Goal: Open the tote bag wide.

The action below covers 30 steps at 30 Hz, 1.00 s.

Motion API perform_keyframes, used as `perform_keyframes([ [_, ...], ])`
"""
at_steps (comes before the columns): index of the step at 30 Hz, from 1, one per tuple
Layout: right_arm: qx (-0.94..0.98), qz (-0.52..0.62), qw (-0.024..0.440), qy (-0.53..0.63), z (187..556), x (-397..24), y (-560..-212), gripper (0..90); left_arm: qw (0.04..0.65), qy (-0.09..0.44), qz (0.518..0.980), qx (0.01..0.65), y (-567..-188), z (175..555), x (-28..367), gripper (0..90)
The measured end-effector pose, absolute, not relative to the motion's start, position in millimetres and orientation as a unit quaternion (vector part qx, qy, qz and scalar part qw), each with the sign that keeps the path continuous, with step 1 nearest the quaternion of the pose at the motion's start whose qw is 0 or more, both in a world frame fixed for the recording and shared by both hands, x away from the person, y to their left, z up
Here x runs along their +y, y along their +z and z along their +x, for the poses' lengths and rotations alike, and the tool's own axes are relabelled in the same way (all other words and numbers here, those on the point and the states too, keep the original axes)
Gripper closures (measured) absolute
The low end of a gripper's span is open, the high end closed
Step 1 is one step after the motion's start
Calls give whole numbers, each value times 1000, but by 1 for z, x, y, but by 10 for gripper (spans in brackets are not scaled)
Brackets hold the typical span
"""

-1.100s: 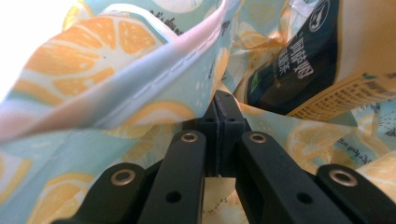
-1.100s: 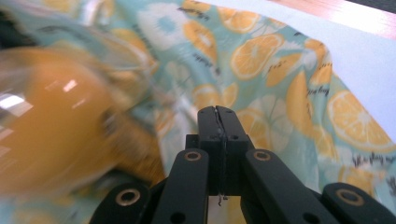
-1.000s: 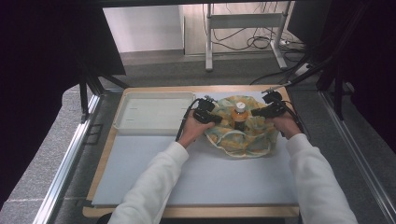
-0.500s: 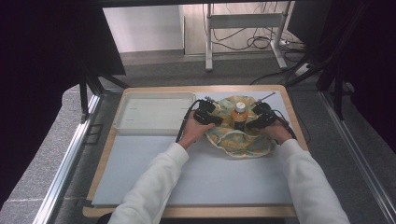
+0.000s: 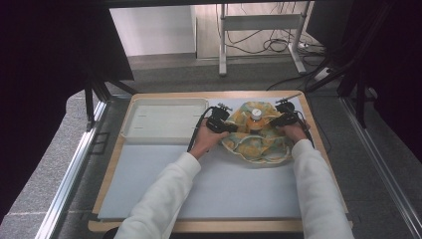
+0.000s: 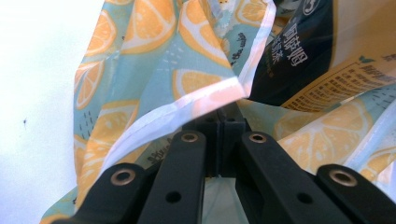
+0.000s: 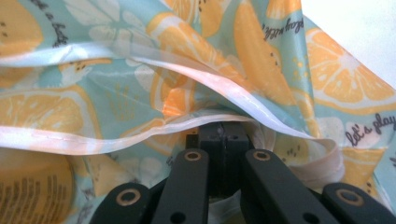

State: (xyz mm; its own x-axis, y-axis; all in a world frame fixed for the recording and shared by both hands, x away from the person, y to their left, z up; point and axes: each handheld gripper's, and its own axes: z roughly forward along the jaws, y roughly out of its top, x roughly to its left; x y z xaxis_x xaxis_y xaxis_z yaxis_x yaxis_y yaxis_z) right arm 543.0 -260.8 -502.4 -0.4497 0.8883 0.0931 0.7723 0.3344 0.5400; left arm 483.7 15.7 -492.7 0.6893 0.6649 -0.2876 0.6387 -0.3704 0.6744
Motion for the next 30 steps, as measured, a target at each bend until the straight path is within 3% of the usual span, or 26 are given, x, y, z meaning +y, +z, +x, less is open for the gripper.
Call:
perform_keyframes([
  [18,827,439,123,328,493,-258,-450,894,413,19,829,375,-481,465,22,897],
  [30,832,405,129,357,457,-263,-439,894,450,22,822,347,-467,436,43,861],
])
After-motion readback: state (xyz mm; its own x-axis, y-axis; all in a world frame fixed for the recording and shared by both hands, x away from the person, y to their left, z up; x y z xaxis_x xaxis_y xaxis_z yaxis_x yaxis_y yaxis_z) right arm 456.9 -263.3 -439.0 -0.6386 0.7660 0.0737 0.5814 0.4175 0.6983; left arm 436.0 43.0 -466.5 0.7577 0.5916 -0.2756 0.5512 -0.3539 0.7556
